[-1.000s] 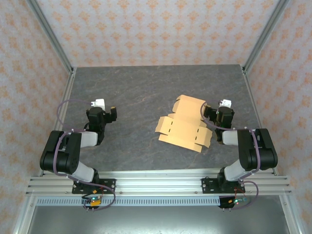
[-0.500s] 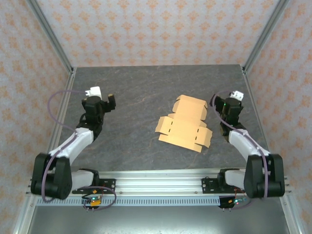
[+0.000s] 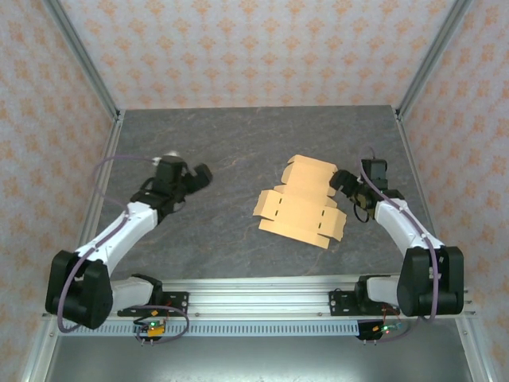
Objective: Fold the paper box
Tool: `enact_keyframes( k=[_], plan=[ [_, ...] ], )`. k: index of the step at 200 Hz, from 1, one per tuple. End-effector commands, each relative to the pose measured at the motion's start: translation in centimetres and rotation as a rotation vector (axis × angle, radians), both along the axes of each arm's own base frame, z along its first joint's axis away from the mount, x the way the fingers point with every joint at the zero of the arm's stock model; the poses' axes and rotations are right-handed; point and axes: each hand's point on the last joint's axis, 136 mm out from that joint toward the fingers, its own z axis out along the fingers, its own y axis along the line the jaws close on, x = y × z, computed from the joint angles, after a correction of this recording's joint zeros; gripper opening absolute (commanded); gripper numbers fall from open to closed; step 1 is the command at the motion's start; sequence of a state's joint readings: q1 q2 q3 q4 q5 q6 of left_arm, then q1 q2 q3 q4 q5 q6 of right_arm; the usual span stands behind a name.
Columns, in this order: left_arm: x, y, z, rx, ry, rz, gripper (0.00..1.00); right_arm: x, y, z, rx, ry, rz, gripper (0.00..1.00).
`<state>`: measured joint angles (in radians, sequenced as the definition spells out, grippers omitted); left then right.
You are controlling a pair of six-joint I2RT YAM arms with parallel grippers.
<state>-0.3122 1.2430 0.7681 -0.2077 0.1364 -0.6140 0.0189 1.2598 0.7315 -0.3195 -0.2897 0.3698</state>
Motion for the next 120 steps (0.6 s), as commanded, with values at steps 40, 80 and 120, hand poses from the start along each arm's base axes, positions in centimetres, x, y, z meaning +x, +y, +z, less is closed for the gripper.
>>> enact_keyframes(
  k=[40,80,120],
  plan=[
    [-2.4,-8.2,-3.7,0.047,0.189,-0.354,1.0,-7.2,0.7,-4.3,0.182,0.234,-0.216,0.92],
    [-1.0,-7.9,-4.5,0.112,0.232,-0.331,1.0,-4.3,5.8,-5.1,0.334,0.153,-0.006,0.93],
    [-0.2,-3.0,-3.4,0.263,0.251,-0.138,1.0,-0.7,16.5,0.3,0.414,0.027,0.423,0.93]
  ],
)
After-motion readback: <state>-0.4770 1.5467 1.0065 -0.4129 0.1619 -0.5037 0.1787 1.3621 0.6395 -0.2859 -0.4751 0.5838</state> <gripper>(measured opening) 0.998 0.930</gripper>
